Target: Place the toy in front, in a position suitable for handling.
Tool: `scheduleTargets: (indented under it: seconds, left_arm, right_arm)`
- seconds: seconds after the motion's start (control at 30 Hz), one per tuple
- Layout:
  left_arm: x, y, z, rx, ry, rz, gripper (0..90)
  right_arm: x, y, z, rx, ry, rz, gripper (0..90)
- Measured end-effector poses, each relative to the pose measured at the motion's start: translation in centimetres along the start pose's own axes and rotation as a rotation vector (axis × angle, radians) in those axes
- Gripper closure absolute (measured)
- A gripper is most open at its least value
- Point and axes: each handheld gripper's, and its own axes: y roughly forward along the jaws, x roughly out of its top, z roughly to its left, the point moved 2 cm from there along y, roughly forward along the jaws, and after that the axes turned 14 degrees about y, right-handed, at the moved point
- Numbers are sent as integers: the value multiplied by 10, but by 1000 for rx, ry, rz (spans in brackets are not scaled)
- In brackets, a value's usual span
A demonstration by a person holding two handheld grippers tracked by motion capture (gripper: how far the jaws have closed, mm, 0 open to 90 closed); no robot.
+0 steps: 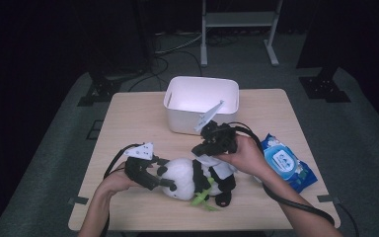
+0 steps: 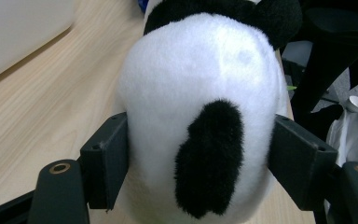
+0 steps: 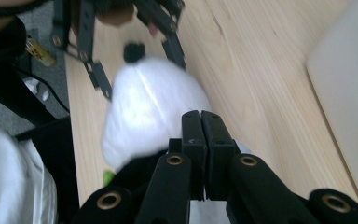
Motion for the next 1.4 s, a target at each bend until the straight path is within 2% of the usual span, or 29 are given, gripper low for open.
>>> scheduleTargets:
  seconds: [0.13, 0.2, 0.3, 0.43, 0.5, 0.6, 0.67, 0.8, 0.9, 1.0, 1.07, 1.13, 1.17, 1.27, 1.4]
  left_arm:
    - [0, 0, 0, 1, -1, 0, 263]
    - [0, 0, 0, 1, 0, -1, 263]
    - [0, 1, 0, 0, -7, -5, 263]
    - [1, 1, -1, 2, 2, -4, 263]
    - [1, 1, -1, 2, 1, -3, 263]
    - [2, 1, 0, -1, 6, 7, 255]
    - [4, 0, 0, 0, -19, 8, 215]
    - [9, 4, 0, -1, -40, 26, 108]
    - [13, 12, 0, -6, -44, 61, 29]
    - [16, 22, 1, -5, -29, 93, 15]
    - [18, 24, 3, -2, -25, 88, 80]
    - [19, 21, 6, 16, -3, 73, 220]
    - [19, 21, 6, 23, 10, 70, 273]
    - [20, 20, 6, 55, 55, 56, 328]
    - [29, 19, 11, 137, 131, 52, 339]
  right_arm:
    - [-14, -4, -7, -31, 8, 37, 876]
    - [-21, -6, -10, -64, 11, 65, 867]
    - [-29, -8, -16, -74, 27, 68, 867]
    - [-34, -7, -22, -52, 59, 91, 841]
    - [-35, -6, -23, -55, 64, 89, 827]
    - [-36, -4, -24, -42, 76, 99, 843]
    - [-38, -3, -24, -29, 74, 101, 863]
    - [-42, -3, -23, -8, 85, 89, 866]
    - [-43, -3, -23, -1, 86, 76, 868]
    - [-44, -3, -24, -2, 83, 65, 872]
    - [-43, -4, -25, -12, 83, 55, 881]
    - [-42, -5, -29, -25, 93, 54, 886]
    - [-41, -6, -33, -15, 102, 47, 889]
    - [-37, -10, -41, 12, 134, 32, 891]
    - [-26, -16, -44, 11, 142, 0, 891]
